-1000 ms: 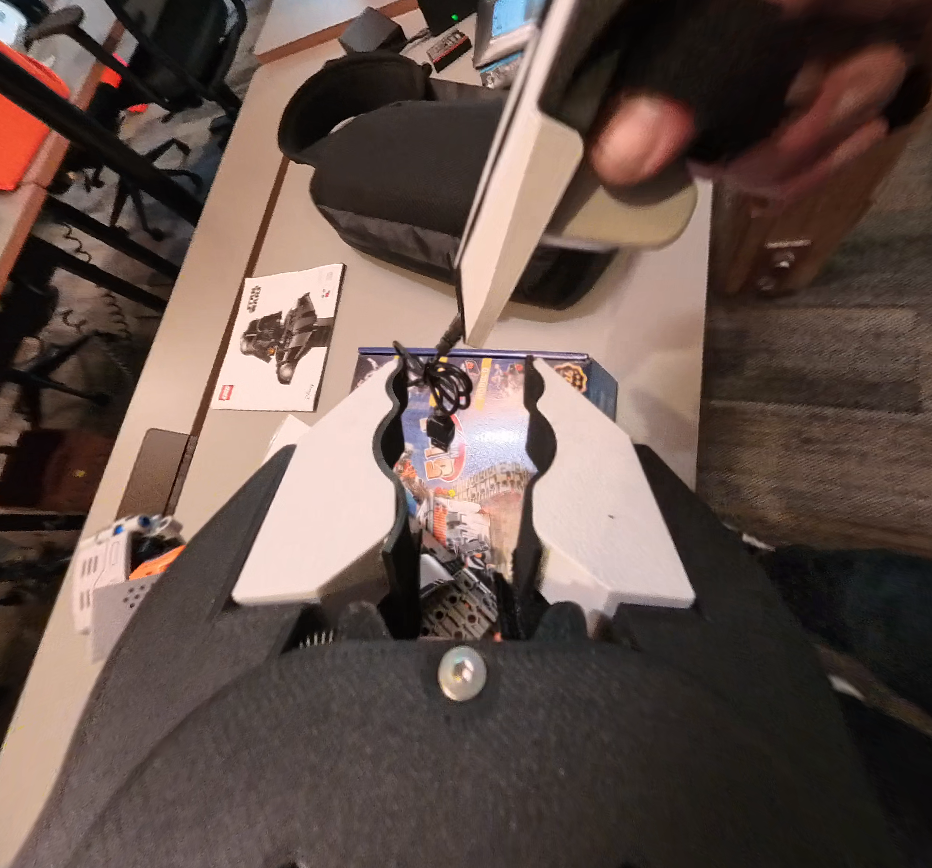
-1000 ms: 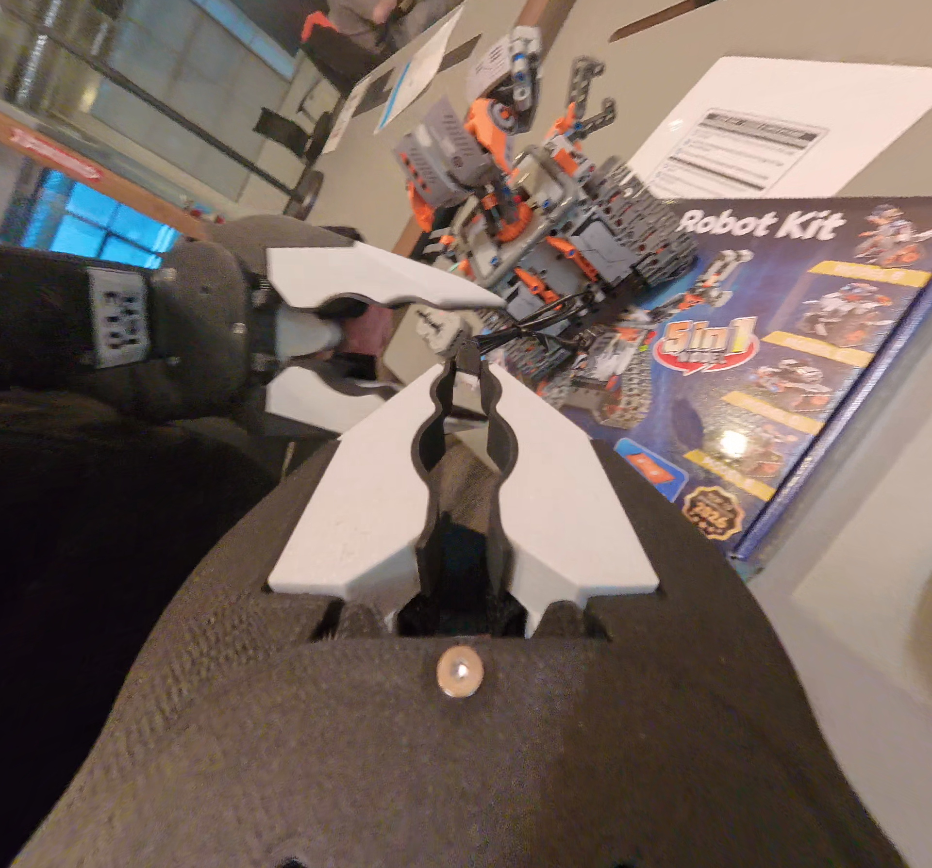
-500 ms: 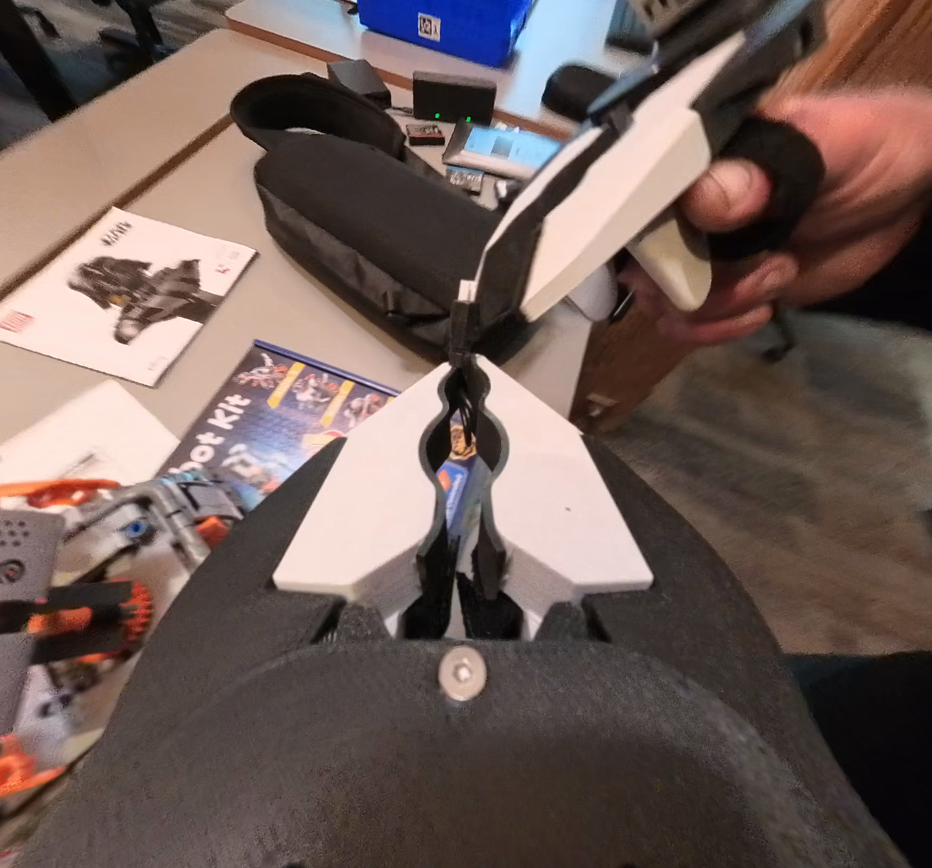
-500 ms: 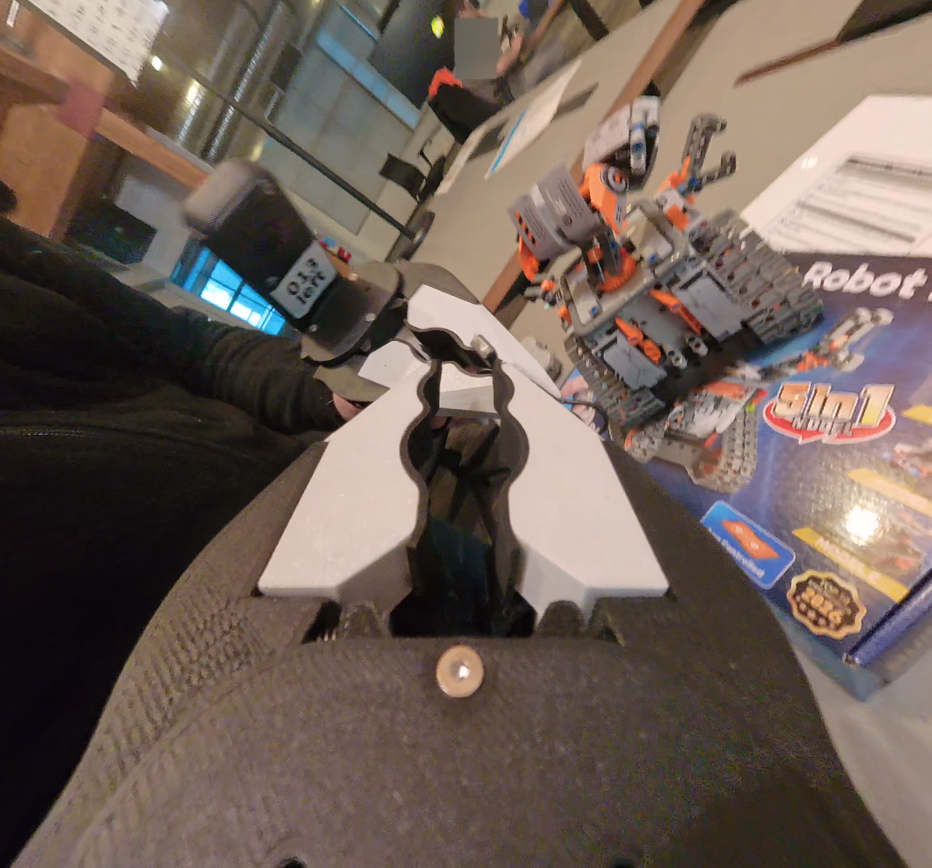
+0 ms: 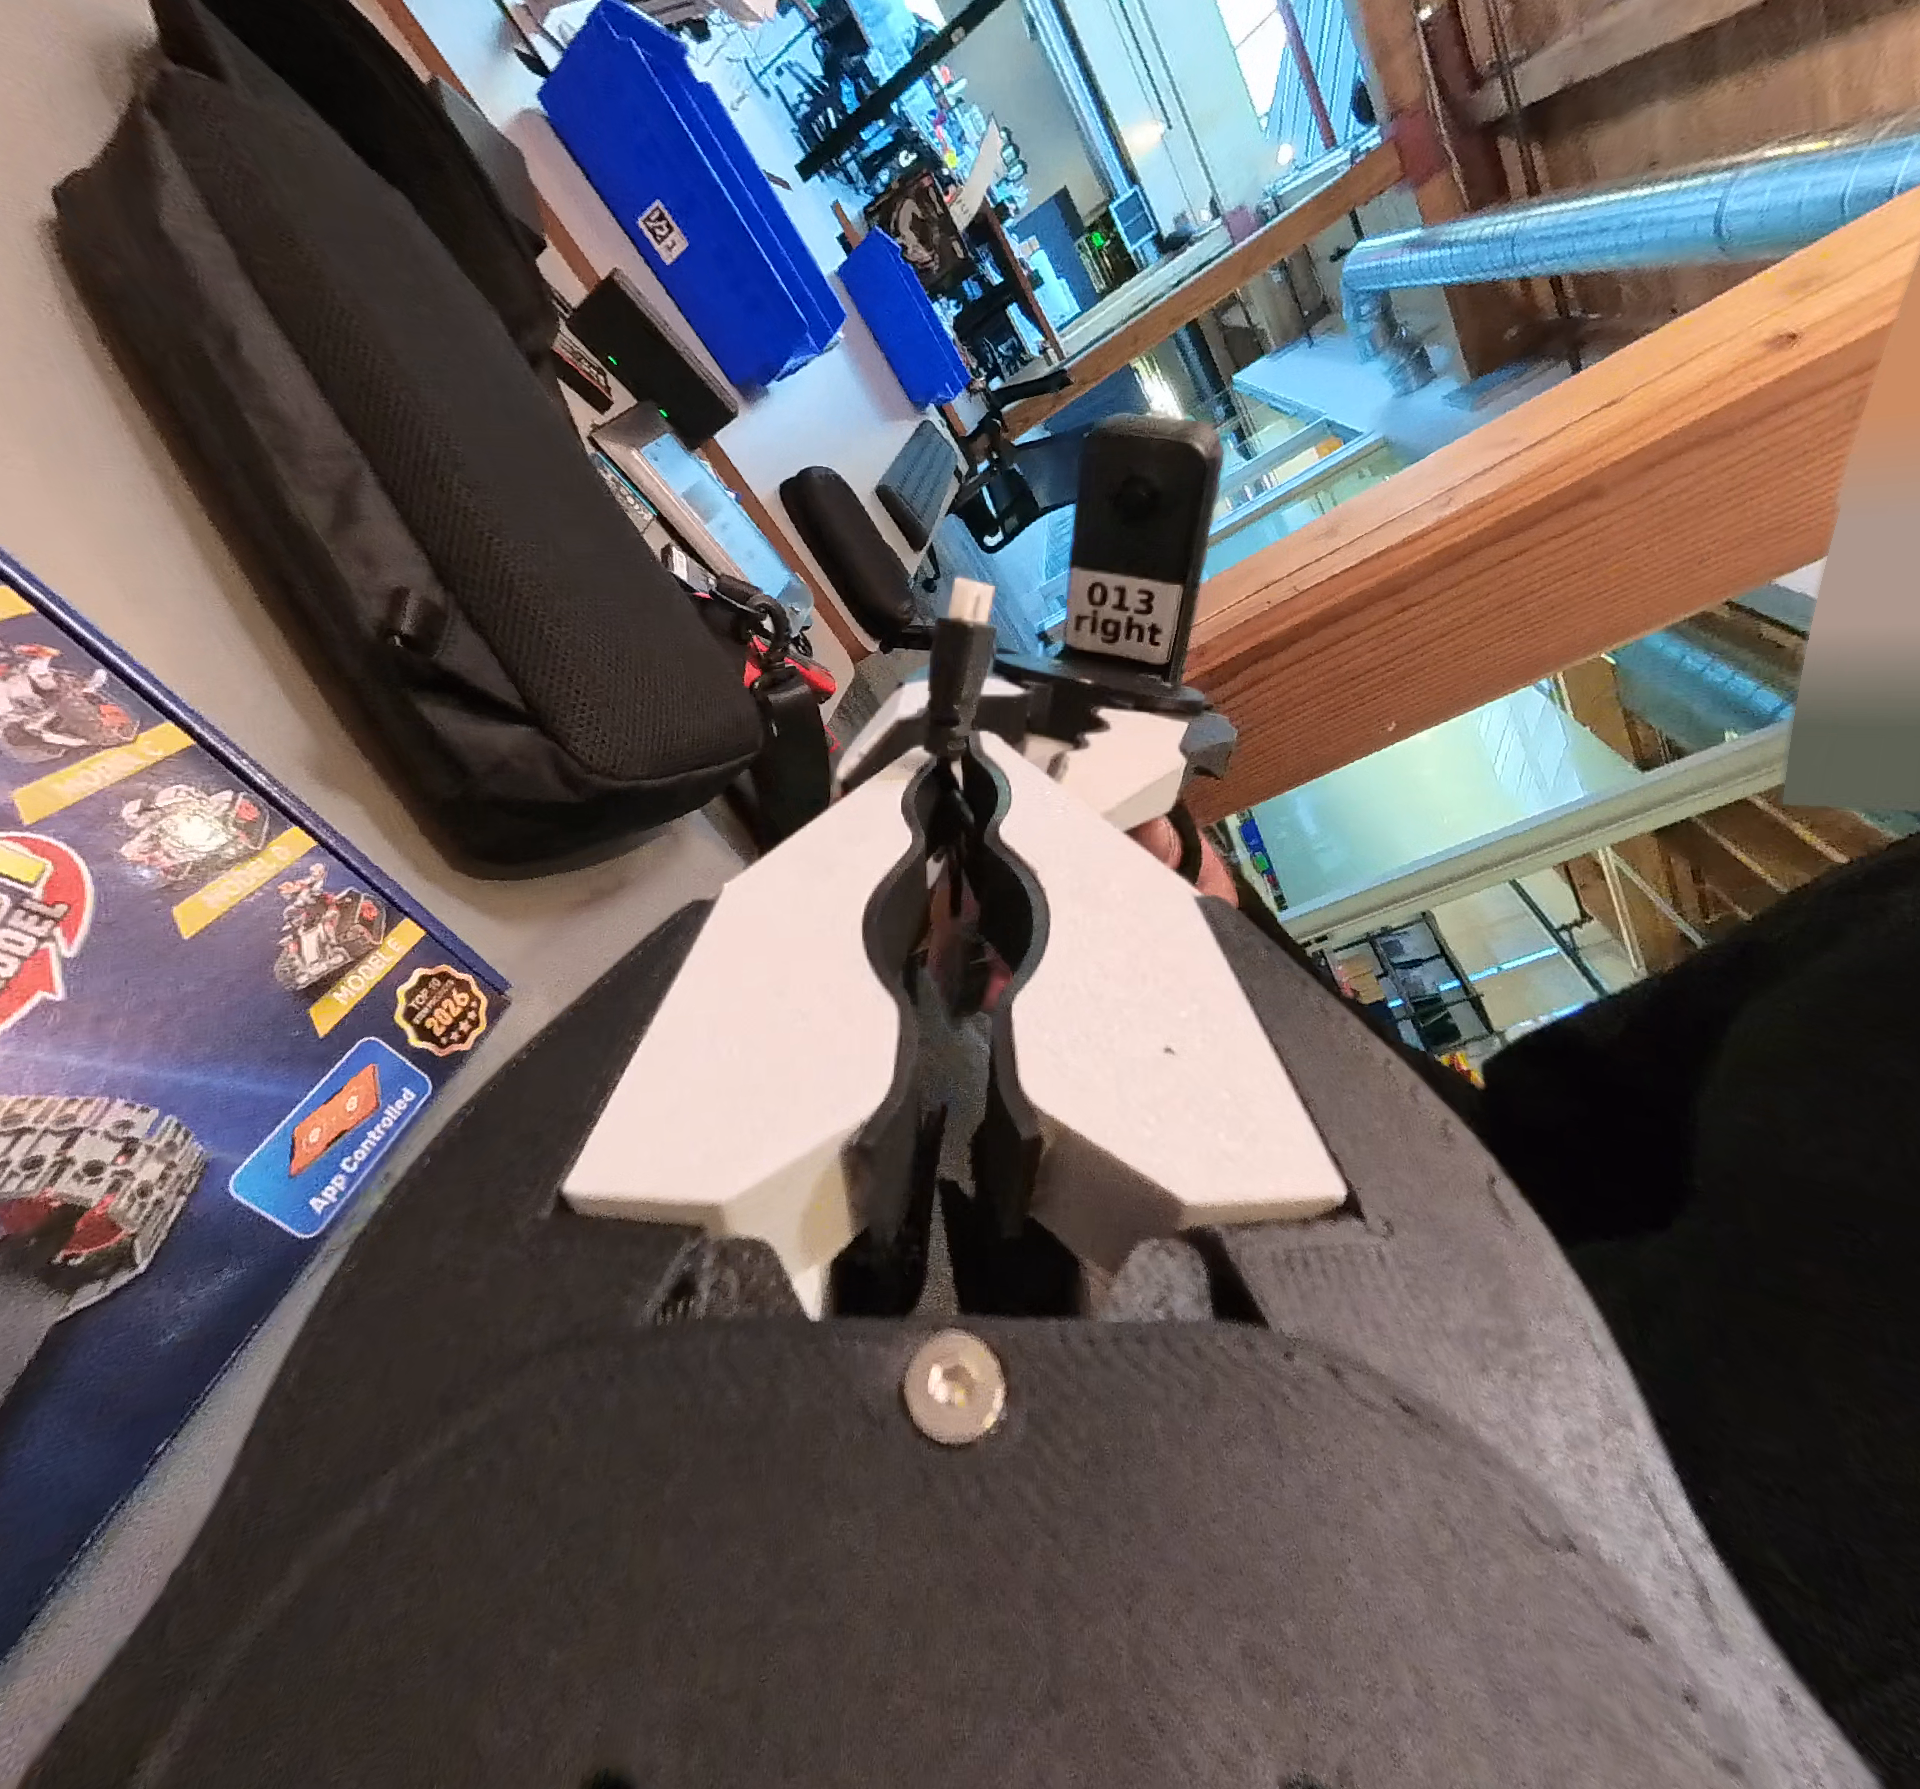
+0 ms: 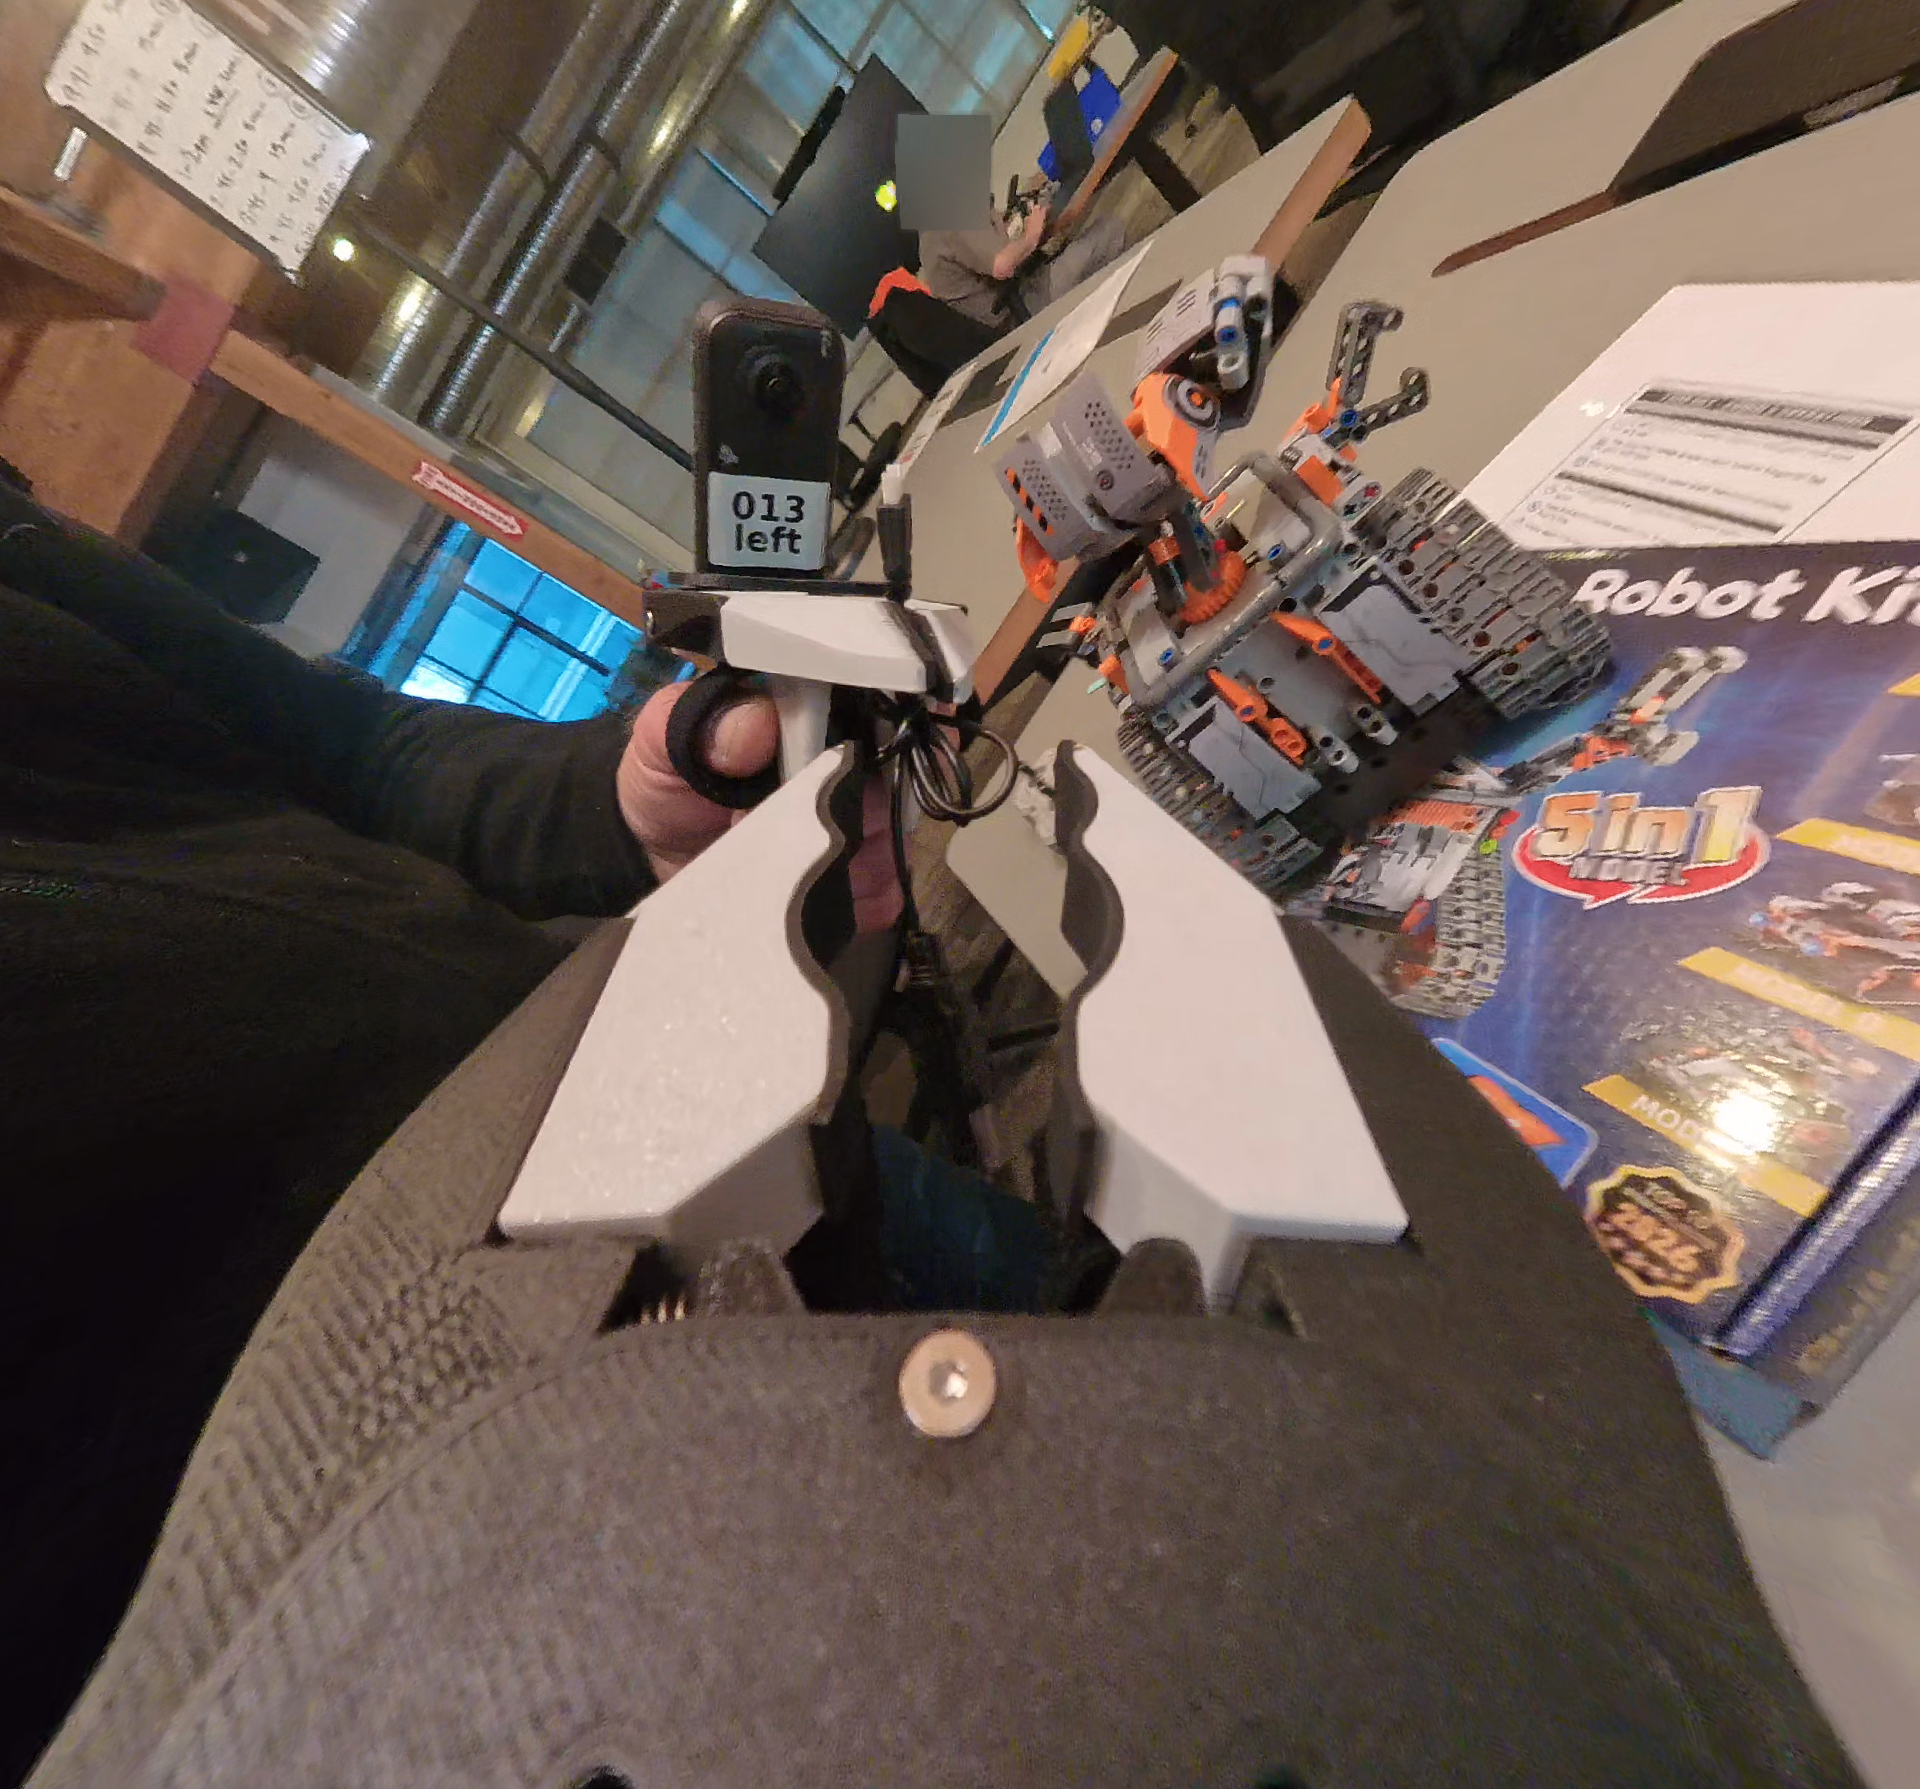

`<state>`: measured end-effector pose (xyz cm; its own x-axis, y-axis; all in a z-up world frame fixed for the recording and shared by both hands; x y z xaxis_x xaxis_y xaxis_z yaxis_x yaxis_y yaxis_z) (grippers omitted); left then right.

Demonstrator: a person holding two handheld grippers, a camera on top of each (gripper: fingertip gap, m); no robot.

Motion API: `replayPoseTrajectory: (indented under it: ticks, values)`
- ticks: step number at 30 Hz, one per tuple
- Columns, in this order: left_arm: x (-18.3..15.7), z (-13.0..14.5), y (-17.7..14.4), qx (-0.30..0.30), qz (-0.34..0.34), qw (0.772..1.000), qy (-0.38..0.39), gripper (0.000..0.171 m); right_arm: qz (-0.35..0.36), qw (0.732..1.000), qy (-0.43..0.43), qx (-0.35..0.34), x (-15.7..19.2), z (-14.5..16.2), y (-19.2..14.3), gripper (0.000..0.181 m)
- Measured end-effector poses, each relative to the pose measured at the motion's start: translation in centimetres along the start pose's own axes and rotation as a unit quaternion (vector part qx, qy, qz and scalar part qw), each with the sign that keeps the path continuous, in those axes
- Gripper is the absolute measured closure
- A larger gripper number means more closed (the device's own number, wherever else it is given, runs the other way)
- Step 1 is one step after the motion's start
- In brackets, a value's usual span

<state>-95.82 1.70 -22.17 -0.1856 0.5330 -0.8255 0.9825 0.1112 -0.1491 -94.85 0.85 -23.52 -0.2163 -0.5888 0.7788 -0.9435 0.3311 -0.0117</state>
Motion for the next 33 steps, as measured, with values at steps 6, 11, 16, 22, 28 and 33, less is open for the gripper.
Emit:
replayPoseTrajectory:
  ticks: [6, 11, 16, 22, 28, 33]
  values:
    - [0.0, 0.3, -0.2, -0.008, 0.006, 1.000, -0.020, 0.171, -0.050, 0.998, 0.027, -0.015, 1.0, 0.8, 0.4, 0.176]
    - [-0.3, 0.3, -1.0, -0.016, 0.003, 1.000, -0.017, 0.170, -0.090, 0.993, 0.072, -0.036, 1.7, 1.2, 0.9, 0.180]
    - [-0.3, -0.2, -2.2, -0.020, 0.005, 1.000, -0.016, 0.158, -0.132, 0.983, 0.115, -0.055, 2.2, 1.2, 1.3, 0.180]
    - [-0.9, -0.6, -3.1, -0.028, 0.011, 1.000, 0.000, 0.167, -0.161, 0.975, 0.139, -0.063, 2.6, 1.1, 2.1, 0.180]
    - [0.7, -0.5, -3.3, 0.014, -0.083, 0.995, 0.060, 0.169, -0.018, 0.997, 0.041, -0.064, 0.8, 0.6, 1.3, 0.155]
    - [0.8, 0.2, -3.0, 0.100, -0.161, 0.959, 0.211, 0.169, 0.041, 0.995, -0.087, -0.023, 2.9, -1.3, 1.5, 0.161]
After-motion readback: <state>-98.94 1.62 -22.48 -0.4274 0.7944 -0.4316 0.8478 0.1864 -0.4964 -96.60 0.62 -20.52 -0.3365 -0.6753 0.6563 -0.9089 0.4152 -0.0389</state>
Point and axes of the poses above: each gripper's, where its closed fingertips meet, y out along the fingers, z out of its underside, x = y × z across the jaws, the point moved 1 cm from there along -y, back along the fingers, and after that the axes turned 5 degrees about -z, right-handed, at the moved point
